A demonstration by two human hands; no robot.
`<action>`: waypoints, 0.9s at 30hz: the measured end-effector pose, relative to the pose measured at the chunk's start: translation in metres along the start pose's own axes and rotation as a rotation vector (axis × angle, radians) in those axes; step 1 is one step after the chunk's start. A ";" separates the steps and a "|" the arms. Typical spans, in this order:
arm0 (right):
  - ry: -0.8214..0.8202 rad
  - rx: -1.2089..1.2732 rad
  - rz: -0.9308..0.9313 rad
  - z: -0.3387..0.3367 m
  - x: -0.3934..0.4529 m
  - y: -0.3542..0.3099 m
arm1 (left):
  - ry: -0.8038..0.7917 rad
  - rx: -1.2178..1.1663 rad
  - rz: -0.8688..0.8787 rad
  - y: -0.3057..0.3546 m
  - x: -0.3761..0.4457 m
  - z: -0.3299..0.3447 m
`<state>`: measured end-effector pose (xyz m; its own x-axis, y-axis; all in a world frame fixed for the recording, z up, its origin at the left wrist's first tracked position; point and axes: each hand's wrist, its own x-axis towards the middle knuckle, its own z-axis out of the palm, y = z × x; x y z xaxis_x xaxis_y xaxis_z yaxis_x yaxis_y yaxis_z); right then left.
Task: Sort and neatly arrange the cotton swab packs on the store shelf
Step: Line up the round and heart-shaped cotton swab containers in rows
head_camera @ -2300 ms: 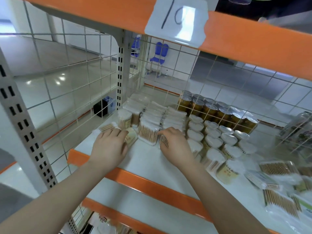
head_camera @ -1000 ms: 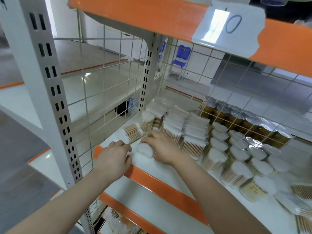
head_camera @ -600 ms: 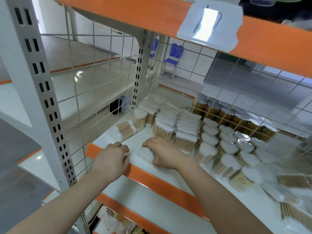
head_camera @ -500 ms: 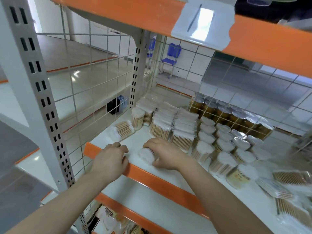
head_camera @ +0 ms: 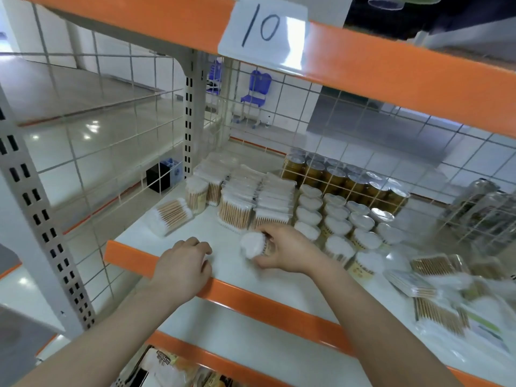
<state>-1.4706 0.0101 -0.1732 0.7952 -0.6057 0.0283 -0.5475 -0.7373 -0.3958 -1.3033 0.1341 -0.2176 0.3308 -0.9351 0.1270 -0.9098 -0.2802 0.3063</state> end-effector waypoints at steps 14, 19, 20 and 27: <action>0.277 0.559 0.291 -0.024 -0.036 0.023 | -0.018 -0.102 0.133 0.062 0.014 0.016; 0.360 0.661 0.366 -0.028 -0.040 0.023 | 0.039 -0.243 0.148 0.088 0.015 0.018; 0.373 0.673 0.367 -0.028 -0.041 0.023 | 0.051 -0.274 0.146 0.093 0.016 0.018; 0.412 0.694 0.317 -0.034 -0.051 0.029 | 0.091 -0.451 0.095 0.113 0.026 0.022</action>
<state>-1.5356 0.0096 -0.1553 0.4005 -0.9109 0.0989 -0.3383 -0.2473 -0.9080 -1.4027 0.0735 -0.2005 0.2906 -0.9237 0.2499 -0.7439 -0.0538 0.6661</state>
